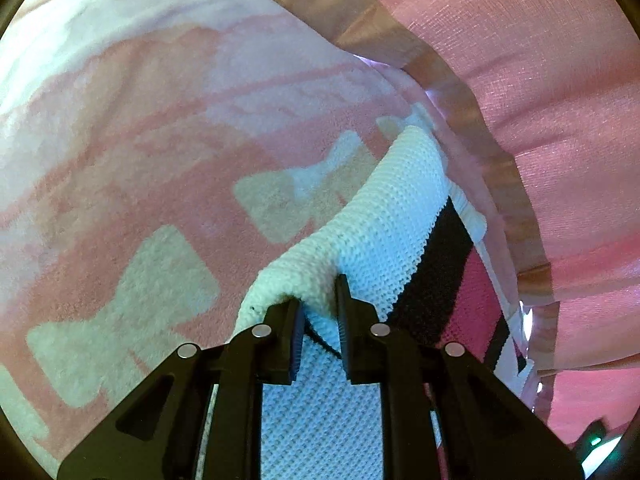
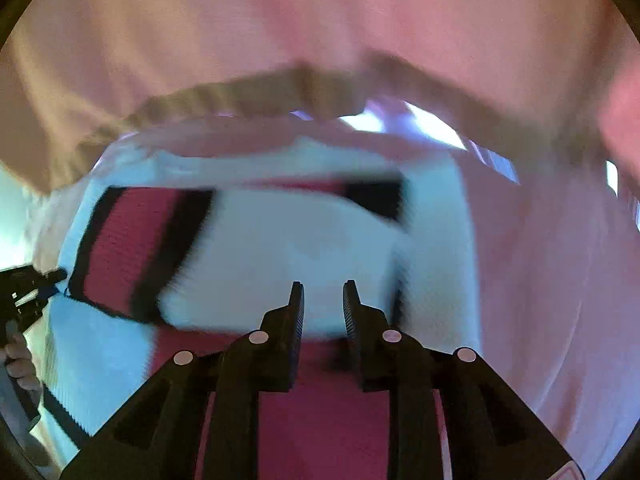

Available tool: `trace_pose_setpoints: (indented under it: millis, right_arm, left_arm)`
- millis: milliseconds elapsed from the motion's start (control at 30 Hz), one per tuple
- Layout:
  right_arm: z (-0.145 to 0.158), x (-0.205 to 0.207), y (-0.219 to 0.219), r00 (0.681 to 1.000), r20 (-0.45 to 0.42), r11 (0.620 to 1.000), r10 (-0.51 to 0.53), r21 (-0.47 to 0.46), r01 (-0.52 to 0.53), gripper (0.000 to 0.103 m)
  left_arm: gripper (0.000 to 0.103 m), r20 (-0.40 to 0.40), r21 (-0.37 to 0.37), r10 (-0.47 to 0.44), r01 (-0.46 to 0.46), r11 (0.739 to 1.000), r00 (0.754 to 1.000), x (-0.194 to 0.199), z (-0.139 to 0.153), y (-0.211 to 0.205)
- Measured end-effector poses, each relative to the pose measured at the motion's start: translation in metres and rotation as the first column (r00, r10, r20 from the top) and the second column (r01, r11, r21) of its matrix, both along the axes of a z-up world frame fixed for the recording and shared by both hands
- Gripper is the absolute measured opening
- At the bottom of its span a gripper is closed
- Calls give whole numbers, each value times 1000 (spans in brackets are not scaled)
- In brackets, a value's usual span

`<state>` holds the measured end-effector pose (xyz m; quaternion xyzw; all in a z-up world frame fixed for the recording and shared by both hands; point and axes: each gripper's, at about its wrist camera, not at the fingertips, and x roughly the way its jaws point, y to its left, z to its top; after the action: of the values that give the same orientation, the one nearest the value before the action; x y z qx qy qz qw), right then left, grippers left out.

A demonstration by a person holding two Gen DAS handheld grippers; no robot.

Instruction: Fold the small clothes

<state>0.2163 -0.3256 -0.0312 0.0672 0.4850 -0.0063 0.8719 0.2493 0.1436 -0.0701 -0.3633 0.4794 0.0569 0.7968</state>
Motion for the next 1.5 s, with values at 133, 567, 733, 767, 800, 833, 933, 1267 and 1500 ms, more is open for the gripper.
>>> trace_pose_setpoints:
  millis: [133,567,733,767,800,833,933,1267,1500]
  right_arm:
    - [-34,4,-15,998,-60,1000,3,-31,-5,10]
    - [47,-130,-8,998,52,997,23,-74,-19,55]
    - [18,-218,-31,1000,-20,999,-11,44,12,57]
    - [10,-239,-33,999,-30,997,-20,71,22,57]
    - [3,-253,-34,999,-39,995,-24,97,28,57]
    - [-5,-267,-34,998,-51,992,-26,123,32,57]
    - [-28,-307,-31,995,-85,979,-54,191,70,57]
    - [-49,-341,-5,993,-103,950,-50,301,79,57]
    - [-51,-333,4,995,-85,953,-43,296,66,22]
  left_arm:
    - [15,14,50,-12,12,999,1000,-2,1,-5]
    - [52,129,165,-206,184,969,970,-88,48,-17]
    - [76,164,216,-310,273,938,936,-169,49,-15]
    - [76,158,224,-317,278,934,935,-187,44,-12]
    - [77,147,235,-314,275,932,938,-202,39,-7]
    - [79,132,245,-306,268,932,943,-215,34,-3]
    - [86,88,245,-255,227,942,963,-253,16,10]
    - [87,93,105,-328,318,942,940,-296,-3,2]
    - [50,99,69,-382,377,924,919,-295,-7,-7]
